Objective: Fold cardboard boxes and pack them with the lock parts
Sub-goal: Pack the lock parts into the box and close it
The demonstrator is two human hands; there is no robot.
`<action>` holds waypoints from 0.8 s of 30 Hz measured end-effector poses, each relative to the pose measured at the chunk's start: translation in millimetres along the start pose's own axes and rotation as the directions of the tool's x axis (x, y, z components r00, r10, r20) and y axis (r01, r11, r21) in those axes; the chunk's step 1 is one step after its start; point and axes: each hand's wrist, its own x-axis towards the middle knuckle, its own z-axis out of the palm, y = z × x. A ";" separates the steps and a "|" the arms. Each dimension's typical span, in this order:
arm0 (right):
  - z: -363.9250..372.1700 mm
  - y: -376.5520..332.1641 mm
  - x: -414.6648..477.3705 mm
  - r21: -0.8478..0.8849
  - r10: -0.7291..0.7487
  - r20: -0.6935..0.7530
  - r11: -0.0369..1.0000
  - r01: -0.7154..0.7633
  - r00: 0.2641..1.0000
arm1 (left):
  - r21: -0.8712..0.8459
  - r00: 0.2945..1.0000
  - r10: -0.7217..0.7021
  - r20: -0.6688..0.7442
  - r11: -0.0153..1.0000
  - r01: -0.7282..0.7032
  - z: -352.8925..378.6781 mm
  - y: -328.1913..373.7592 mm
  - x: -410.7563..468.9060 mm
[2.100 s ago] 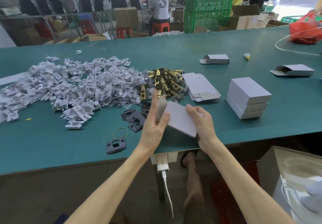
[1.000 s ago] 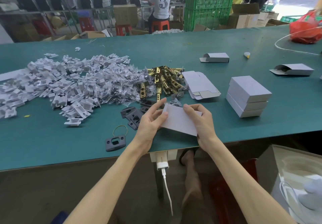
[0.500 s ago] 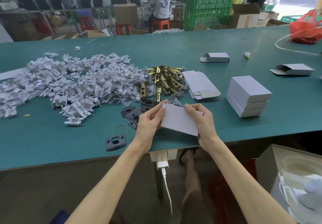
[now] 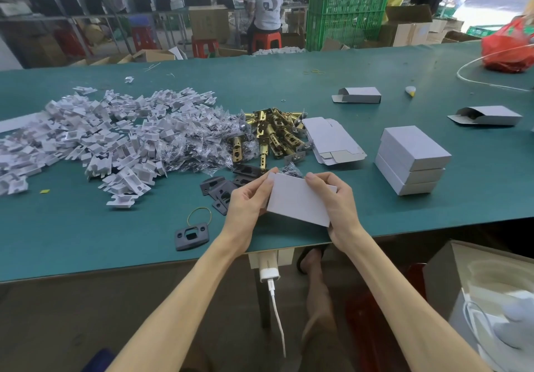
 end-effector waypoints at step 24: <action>1.5 5.7 3.6 -0.068 -0.032 -0.025 0.997 0.030 0.999 | 0.117 0.998 0.016 0.062 0.993 -0.023 0.7 0.4 -3.5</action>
